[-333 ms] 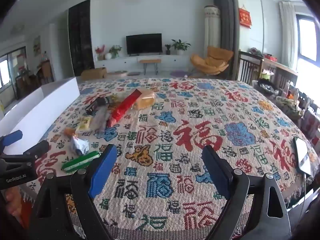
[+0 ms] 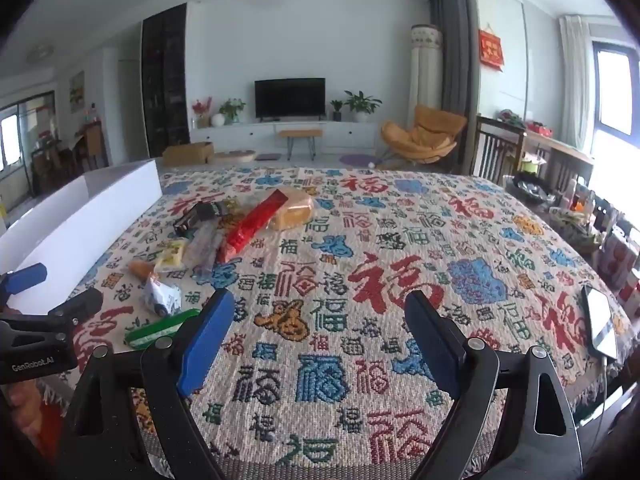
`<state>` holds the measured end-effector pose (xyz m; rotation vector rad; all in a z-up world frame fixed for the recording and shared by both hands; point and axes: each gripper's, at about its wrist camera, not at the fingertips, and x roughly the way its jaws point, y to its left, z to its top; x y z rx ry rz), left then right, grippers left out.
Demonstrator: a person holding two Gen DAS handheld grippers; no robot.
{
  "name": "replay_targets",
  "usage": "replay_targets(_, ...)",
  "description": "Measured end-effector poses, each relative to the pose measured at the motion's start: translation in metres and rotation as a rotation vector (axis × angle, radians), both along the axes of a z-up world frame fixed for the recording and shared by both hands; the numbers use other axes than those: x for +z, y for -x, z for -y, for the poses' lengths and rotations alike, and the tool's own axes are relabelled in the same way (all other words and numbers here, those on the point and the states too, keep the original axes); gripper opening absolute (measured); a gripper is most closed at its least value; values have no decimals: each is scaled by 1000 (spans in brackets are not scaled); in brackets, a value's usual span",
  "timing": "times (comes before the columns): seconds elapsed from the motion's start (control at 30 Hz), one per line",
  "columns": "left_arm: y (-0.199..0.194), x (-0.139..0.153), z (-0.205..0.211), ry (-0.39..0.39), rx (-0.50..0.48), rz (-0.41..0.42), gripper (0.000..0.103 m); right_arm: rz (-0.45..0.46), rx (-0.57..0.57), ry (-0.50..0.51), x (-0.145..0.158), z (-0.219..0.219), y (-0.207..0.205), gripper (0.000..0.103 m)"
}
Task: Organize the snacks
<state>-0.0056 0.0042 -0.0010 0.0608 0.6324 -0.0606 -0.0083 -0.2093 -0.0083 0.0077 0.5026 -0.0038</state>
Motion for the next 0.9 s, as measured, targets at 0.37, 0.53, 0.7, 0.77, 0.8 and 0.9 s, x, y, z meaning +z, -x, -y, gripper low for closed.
replay_targets(0.37, 1, -1, -2, 20, -14, -1, 103, 34, 50, 85, -5, -27, 1, 89)
replay_targets(0.53, 0, -2, -3, 25, -16, 1, 103, 57, 38, 88, -2, -26, 2, 89)
replay_targets(0.7, 0, -3, -6, 35, -11, 9, 103, 57, 27, 89, -2, -26, 0, 89)
replay_targets(0.77, 0, -4, -8, 38, -9, 11, 103, 56, 29, 92, -3, -28, 0, 89)
replay_targets(0.8, 0, -5, -9, 39, -7, 12, 103, 55, 32, 95, -3, -29, 0, 89)
replay_targets(0.9, 0, -5, -12, 40, -2, 14, 103, 52, 41, 103, -4, -34, -1, 89)
